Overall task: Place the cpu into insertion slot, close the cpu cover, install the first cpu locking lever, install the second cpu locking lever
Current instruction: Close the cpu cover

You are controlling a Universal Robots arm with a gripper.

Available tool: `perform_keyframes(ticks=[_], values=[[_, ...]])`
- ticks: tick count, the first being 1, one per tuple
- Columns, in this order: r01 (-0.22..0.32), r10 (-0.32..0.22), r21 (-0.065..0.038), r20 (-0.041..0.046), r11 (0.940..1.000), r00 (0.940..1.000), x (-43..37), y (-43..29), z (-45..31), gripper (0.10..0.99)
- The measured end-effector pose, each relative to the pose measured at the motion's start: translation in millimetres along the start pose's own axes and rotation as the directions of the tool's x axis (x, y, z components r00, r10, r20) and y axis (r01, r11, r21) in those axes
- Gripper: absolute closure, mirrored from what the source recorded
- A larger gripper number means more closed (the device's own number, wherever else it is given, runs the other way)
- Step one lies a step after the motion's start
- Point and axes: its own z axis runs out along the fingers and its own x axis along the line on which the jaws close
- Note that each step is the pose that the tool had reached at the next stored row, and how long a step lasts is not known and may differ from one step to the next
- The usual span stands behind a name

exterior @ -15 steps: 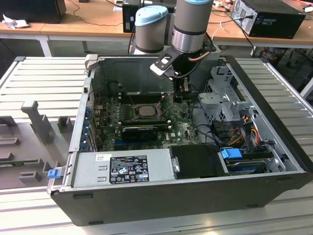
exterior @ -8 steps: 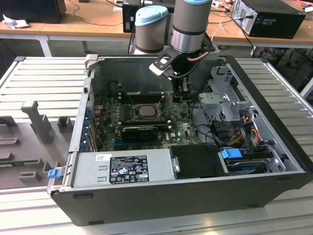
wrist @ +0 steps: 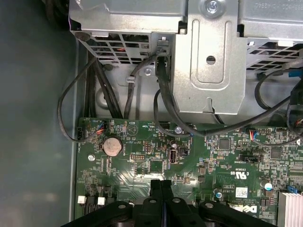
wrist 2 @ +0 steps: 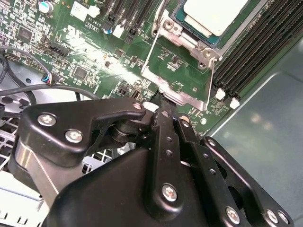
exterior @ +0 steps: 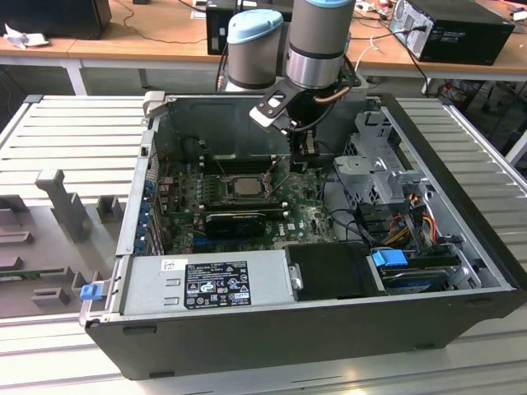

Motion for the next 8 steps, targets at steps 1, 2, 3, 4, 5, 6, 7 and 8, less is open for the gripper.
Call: perform_keyframes(ticks=[1,2,3,4,5,6,7,8], values=[[0.000,0.000,0.000,0.0000,1.0000,1.0000,0.0,-0.2,0.0,0.980],[0.000,0.000,0.000,0.0000,1.0000,1.0000,0.0,-0.6,0.0,0.980],[0.000,0.000,0.000,0.0000,1.0000,1.0000,0.0,-0.8,0.0,0.980],[0.000,0.000,0.000,0.0001,1.0000,1.0000,0.0,-1.1,0.0,0.980],[0.000,0.000,0.000,0.0001,1.0000,1.0000,0.1,-1.6,0.0,0.980],[0.000,0.000,0.000,0.0001,1.0000,1.0000,0.1,-2.3,0.0,0.980],[0.000,0.000,0.000,0.0001,1.0000,1.0000,0.1,-3.0,0.0,0.980],[0.000,0.000,0.000,0.0000,1.0000,1.0000,0.2,-3.6,0.0,0.980]])
